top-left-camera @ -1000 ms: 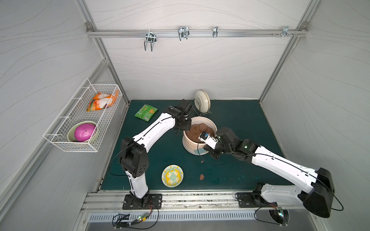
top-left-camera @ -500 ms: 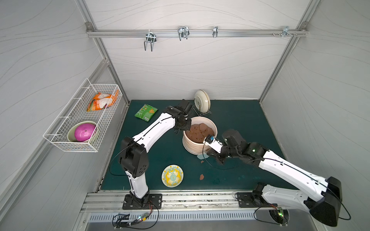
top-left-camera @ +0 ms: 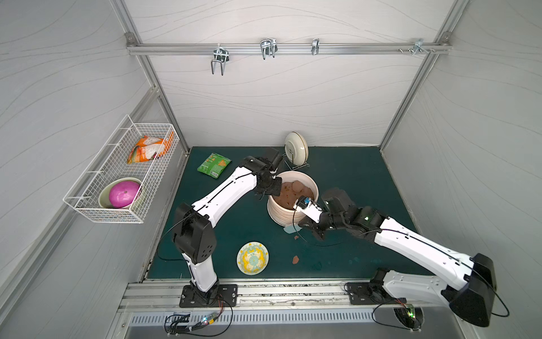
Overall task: Scrub the dried mud off the ceramic pot
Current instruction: Brush off the soil from the pot.
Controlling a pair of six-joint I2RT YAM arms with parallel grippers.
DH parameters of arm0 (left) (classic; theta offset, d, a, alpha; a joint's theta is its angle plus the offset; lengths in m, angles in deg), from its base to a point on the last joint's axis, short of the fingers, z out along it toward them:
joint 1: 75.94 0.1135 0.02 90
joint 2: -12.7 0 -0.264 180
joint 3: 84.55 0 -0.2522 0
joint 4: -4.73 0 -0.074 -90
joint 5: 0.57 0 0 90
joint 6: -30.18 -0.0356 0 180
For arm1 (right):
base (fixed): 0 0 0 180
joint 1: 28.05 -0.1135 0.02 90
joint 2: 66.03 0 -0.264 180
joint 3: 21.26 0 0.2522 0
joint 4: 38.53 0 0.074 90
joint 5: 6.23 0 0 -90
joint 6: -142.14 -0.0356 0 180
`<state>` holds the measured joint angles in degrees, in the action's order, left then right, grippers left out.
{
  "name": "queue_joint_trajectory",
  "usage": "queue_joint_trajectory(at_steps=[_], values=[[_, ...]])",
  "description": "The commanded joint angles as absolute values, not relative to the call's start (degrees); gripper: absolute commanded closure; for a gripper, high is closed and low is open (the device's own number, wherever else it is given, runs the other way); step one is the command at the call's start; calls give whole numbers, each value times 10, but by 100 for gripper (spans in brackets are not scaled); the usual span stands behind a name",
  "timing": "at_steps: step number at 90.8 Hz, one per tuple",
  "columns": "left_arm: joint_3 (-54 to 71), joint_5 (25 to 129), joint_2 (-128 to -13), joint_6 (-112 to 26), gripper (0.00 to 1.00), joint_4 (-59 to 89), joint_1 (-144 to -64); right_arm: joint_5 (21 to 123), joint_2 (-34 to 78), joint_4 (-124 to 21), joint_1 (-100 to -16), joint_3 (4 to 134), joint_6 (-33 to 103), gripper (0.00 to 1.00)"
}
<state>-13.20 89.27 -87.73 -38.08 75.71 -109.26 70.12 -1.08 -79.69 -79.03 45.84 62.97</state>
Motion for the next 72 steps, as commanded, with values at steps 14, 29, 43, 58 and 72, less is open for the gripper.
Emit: queue_joint_trajectory(at_steps=[14, 29, 43, 58, 72], values=[[-130, 923, -825, -144, 29, 799, -1121, 708, -21, -780, -783, 469, 625, 100], [-131, 937, -829, 14, 30, 854, -1160, 701, -30, -774, -775, 458, 624, 100], [-139, 939, -849, 75, 34, 872, -1197, 699, -43, -768, -770, 445, 620, 100], [-143, 924, -871, 104, 42, 872, -1209, 698, -56, -773, -767, 440, 620, 100], [-151, 925, -888, 110, 53, 871, -1209, 691, -67, -774, -767, 435, 619, 100]])
